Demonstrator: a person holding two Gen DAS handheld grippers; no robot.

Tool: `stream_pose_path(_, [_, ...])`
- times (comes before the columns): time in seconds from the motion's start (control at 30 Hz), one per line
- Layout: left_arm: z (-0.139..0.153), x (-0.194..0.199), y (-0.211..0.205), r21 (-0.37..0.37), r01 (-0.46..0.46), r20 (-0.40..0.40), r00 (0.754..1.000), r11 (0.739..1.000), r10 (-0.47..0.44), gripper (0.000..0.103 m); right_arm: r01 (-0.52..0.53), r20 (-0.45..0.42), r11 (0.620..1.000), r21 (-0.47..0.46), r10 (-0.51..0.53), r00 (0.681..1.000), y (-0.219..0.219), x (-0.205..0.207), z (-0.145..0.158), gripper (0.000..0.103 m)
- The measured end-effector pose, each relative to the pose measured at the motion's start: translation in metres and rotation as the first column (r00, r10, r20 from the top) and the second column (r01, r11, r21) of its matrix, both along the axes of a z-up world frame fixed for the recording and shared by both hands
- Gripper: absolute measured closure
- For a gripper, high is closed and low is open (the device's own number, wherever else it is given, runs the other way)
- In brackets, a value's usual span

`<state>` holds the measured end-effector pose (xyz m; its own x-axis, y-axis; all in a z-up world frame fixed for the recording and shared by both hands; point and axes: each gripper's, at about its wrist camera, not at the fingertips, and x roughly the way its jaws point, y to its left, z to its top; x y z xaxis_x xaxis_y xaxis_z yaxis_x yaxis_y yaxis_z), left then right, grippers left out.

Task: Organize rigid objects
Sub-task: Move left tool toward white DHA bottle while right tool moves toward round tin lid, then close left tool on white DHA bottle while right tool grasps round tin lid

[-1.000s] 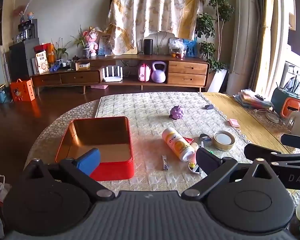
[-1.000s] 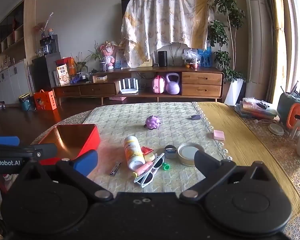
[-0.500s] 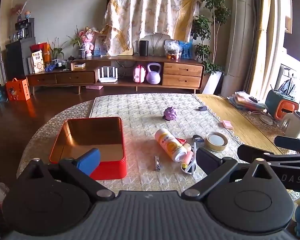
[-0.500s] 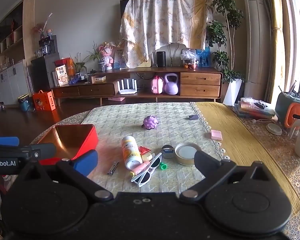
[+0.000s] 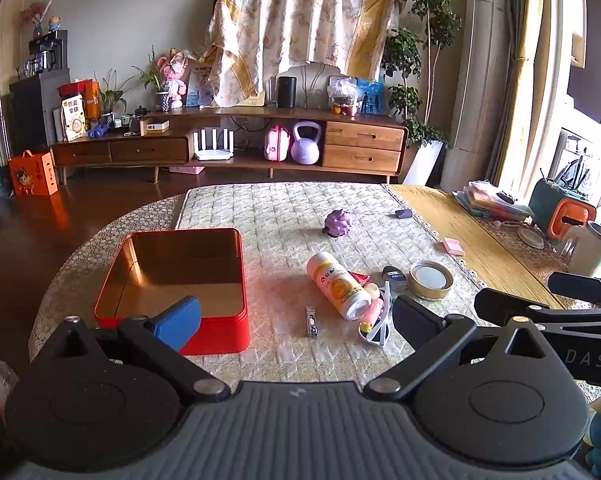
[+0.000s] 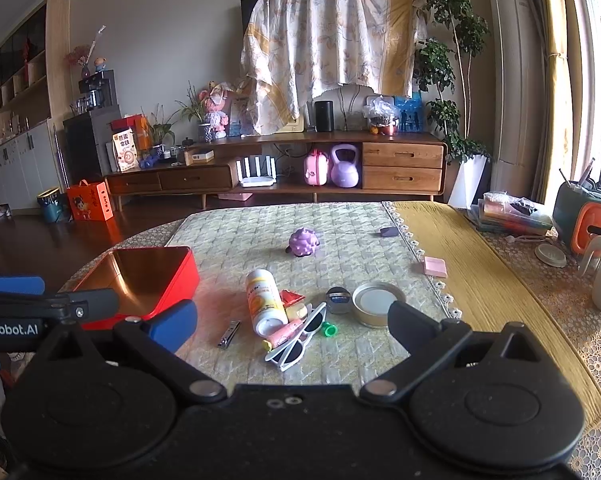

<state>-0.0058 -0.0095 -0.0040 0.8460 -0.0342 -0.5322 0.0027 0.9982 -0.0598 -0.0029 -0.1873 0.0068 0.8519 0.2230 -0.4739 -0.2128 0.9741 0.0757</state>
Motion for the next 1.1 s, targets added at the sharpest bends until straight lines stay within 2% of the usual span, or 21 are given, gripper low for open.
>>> stream_pose_path(0.63, [-0.001,0.001,0.003,-0.008,-0.009,-0.013,1.0,1.0,0.009,0.0,-0.008,-0.009,1.0,0.001,0.008,1.0,-0.001,0.0,-0.003,0.002])
stream_pose_path(0.97, [-0.007,0.023,-0.002,0.005,-0.004,-0.062,0.998,1.0,0.004,0.0,-0.016,-0.066,0.999,0.037,0.019,0.998,-0.013,0.017,-0.01,0.002])
stream_pose_path(1.1, [-0.013,0.034,-0.005,0.002,0.001,-0.086,0.996,1.0,-0.001,0.0,0.008,-0.074,1.0,0.024,-0.006,0.997,-0.023,0.026,-0.015,0.002])
